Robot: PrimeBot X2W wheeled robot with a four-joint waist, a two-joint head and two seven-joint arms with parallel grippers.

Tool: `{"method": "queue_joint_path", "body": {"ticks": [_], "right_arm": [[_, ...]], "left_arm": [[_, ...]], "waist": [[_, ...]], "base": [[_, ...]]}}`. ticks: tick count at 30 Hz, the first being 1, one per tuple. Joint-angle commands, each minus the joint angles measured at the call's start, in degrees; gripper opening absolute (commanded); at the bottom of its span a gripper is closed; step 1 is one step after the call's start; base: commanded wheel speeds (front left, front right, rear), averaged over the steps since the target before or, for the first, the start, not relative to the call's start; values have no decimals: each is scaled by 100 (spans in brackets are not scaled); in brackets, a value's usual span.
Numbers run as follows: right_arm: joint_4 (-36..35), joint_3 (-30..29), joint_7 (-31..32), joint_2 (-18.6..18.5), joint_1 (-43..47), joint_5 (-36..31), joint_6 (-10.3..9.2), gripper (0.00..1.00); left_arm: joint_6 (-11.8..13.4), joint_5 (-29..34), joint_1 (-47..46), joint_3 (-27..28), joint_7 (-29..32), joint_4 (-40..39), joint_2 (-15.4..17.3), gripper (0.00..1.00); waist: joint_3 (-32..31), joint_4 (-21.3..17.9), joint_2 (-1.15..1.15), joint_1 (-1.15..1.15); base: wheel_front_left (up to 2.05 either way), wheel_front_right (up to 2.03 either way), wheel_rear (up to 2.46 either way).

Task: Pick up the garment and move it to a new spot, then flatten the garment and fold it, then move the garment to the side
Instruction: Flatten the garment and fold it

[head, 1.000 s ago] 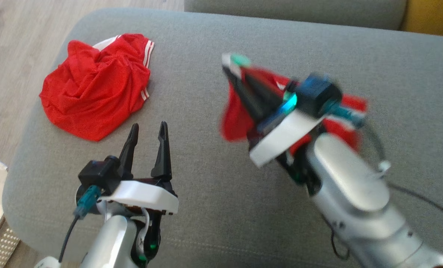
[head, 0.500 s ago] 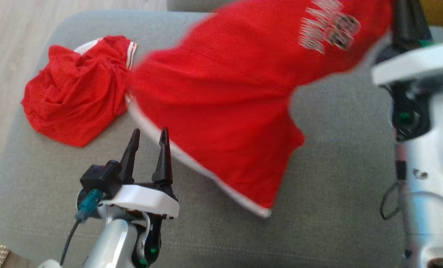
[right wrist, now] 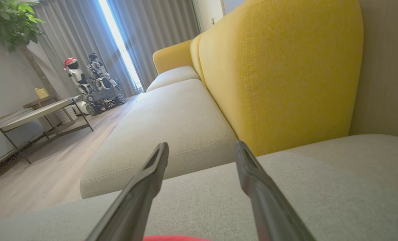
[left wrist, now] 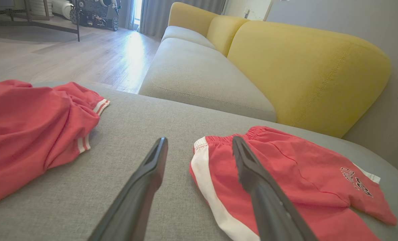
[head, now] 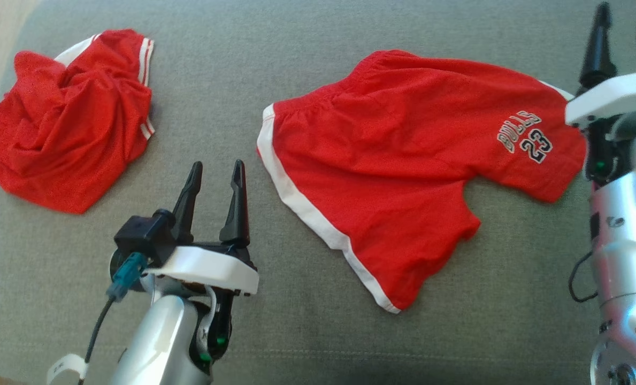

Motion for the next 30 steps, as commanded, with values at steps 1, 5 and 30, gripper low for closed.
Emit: {"method": "queue_joint_path", "body": {"ticks": [1, 5, 30], "right_arm": [[-147, 280, -138, 80, -83, 99, -3, 100], [-425, 826, -255, 228, 148, 456, -3, 100], [-3674, 1907, -182, 440, 4186, 511, -3, 100]], "left_arm": [[-7, 62, -174, 200, -30, -121, 16, 100], [-17, 80, -161, 289, -30, -128, 16, 100], [177, 68, 512, 161, -30, -367, 16, 100]], "waist": [[-81, -92, 0, 0], [-262, -209, 0, 0], [-888, -402, 0, 0]], "base": [[0, 0, 0], [0, 0, 0], [0, 0, 0]]}}
